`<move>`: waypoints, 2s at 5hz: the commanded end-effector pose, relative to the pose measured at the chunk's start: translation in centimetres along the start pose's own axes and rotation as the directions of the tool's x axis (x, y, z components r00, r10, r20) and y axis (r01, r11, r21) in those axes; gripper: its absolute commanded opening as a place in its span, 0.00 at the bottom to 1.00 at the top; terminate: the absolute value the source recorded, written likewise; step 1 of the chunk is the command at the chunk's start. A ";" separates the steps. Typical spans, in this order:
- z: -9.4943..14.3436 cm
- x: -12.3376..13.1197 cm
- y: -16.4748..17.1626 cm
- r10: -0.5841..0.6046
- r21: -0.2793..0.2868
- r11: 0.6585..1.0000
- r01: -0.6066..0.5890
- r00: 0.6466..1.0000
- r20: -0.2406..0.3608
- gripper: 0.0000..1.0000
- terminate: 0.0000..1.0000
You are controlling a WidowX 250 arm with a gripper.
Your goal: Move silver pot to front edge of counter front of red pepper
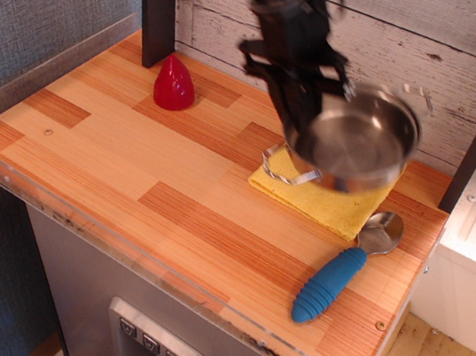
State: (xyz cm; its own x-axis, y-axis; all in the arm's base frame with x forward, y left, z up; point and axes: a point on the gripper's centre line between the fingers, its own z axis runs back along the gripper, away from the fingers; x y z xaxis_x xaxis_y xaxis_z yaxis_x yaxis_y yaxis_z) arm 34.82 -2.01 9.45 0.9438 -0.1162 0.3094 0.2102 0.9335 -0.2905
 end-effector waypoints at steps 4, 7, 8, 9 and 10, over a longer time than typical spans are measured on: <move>2.0 -8.0 13.4 0.110 0.302 0.951 -0.065 0.985 -0.135 0.00 0.00; 3.9 -9.9 15.2 0.186 0.357 0.925 -0.125 0.973 -0.140 1.00 0.00; 4.1 -9.8 15.3 0.188 0.356 0.925 -0.129 0.973 -0.136 1.00 0.00; 4.8 -9.4 14.7 0.174 0.353 0.928 -0.120 0.977 -0.126 1.00 0.00; 6.5 -8.7 12.7 0.144 0.350 0.931 -0.103 0.985 -0.094 1.00 0.00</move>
State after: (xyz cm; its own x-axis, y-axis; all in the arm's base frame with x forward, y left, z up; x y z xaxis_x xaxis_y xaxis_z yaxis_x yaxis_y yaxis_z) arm 27.68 12.95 6.94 0.9913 -0.0058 0.1318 0.0077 0.9999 -0.0137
